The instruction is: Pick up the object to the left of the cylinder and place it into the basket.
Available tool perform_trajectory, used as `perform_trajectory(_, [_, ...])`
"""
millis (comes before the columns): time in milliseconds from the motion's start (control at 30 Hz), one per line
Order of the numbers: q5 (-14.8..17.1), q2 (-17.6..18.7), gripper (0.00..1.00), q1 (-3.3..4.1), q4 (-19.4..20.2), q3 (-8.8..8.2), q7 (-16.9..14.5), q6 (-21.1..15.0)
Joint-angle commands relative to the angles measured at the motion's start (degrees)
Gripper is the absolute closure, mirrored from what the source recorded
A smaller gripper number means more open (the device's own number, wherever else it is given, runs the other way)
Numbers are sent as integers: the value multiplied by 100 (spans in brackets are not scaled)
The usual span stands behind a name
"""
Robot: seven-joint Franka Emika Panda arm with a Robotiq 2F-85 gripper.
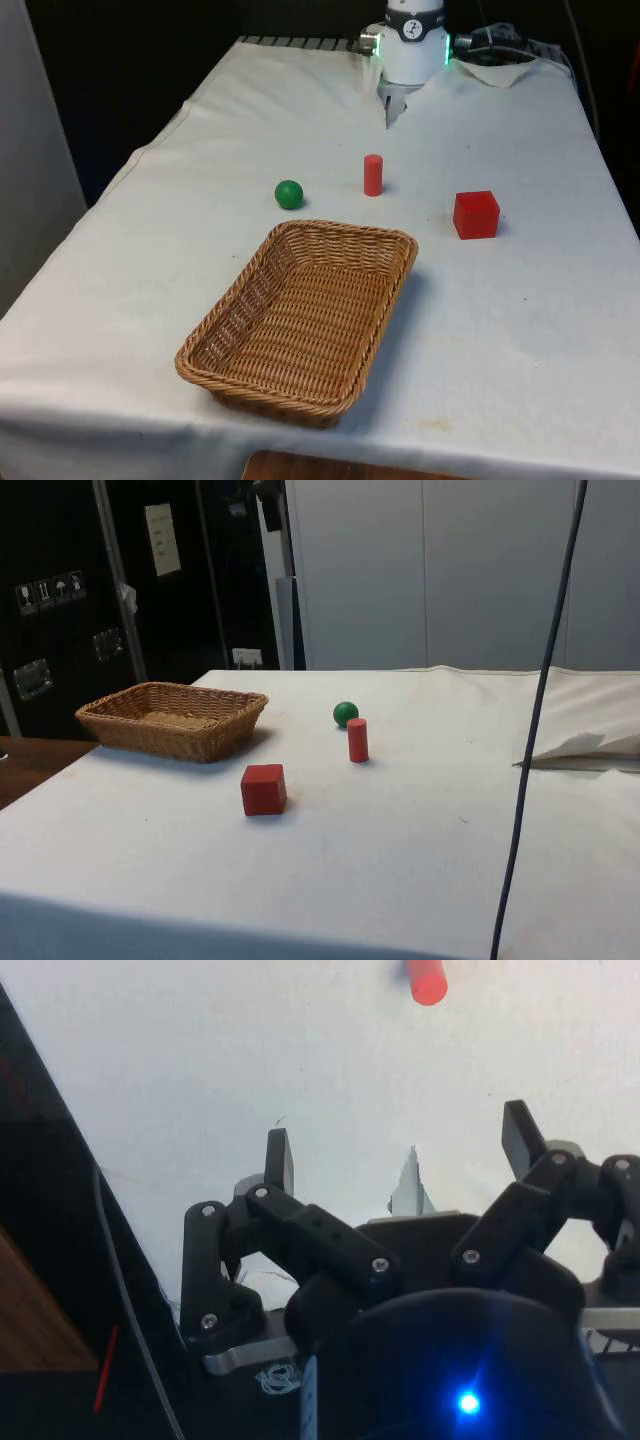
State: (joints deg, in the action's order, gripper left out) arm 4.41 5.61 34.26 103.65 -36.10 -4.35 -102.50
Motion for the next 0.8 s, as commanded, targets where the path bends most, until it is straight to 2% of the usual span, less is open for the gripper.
perform_trajectory(0, [0,11,0,0,-6,6,0,0])
perform_trajectory(133, [-57,80,0,40,-40,80,126,-80])
perform_trajectory(167, [-80,103,0,34,-34,143,183,-143])
perform_trajectory(533, [-115,275,0,34,11,395,470,-487])
perform_trajectory(567, [-74,275,0,6,-6,401,418,-418])
perform_trajectory(600, [-109,292,0,34,17,418,498,-516])
perform_trajectory(767, [-120,401,0,34,80,556,665,-699])
